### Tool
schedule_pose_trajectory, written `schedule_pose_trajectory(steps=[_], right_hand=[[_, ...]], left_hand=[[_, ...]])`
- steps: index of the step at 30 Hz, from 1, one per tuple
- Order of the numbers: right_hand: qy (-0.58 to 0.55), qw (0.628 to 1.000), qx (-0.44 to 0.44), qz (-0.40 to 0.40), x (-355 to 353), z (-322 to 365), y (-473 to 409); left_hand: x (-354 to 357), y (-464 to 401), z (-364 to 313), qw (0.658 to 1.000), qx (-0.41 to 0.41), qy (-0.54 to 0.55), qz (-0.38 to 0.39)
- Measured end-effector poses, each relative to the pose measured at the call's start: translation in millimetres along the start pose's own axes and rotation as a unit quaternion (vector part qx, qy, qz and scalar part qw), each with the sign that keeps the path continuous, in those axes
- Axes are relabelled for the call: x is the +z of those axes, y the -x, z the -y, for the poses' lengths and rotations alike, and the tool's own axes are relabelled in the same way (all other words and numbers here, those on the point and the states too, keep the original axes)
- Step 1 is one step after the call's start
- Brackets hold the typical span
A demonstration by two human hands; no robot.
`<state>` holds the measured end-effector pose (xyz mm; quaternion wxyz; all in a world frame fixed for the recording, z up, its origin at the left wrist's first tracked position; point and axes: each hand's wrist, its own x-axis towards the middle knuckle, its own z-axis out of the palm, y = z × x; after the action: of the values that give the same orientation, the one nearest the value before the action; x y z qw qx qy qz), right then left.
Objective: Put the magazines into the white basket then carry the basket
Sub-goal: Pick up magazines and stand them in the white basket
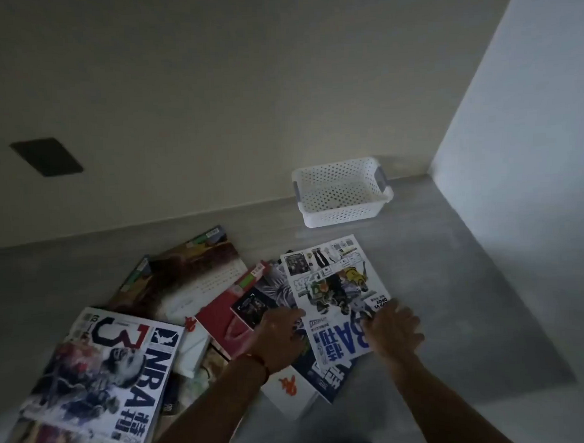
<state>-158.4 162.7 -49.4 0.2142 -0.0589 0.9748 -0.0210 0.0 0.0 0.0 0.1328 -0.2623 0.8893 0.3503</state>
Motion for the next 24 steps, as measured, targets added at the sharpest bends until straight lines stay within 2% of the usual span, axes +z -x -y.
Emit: schedule_pose_trajectory(steps=[2, 4, 7, 9, 14, 16, 18, 20, 24], right_hand=[[-0.051, 0.998, 0.017, -0.019, -10, -9, -9], [-0.108, 0.994, -0.003, -0.004, -17, -21, -22], [-0.240, 0.963, -0.104, 0.057, -27, -34, -30], [-0.268, 0.946, -0.174, 0.060, -41, -42, -24], [-0.227, 0.920, -0.309, -0.084, -109, -61, -14], [-0.203, 0.901, -0.366, -0.113, -148, -63, -15], [-0.208, 0.877, -0.412, -0.132, -183, -57, -17], [-0.259, 0.870, -0.396, -0.136, -206, -44, -19], [-0.331, 0.861, -0.334, -0.196, -228, -32, -33]], left_hand=[[2, -6, -16, 1.000, -0.009, -0.003, -0.003], [2, -9, -32, 1.000, -0.009, -0.029, 0.004], [-1, -21, -50, 0.997, 0.010, -0.076, -0.011], [-7, -28, -68, 0.993, 0.049, -0.095, -0.043], [-29, -55, -119, 0.963, 0.163, -0.144, -0.157], [-41, -66, -135, 0.935, 0.210, -0.206, -0.198], [-57, -76, -149, 0.922, 0.217, -0.238, -0.215], [-76, -84, -157, 0.927, 0.192, -0.204, -0.248], [-106, -94, -163, 0.947, 0.148, -0.039, -0.283]])
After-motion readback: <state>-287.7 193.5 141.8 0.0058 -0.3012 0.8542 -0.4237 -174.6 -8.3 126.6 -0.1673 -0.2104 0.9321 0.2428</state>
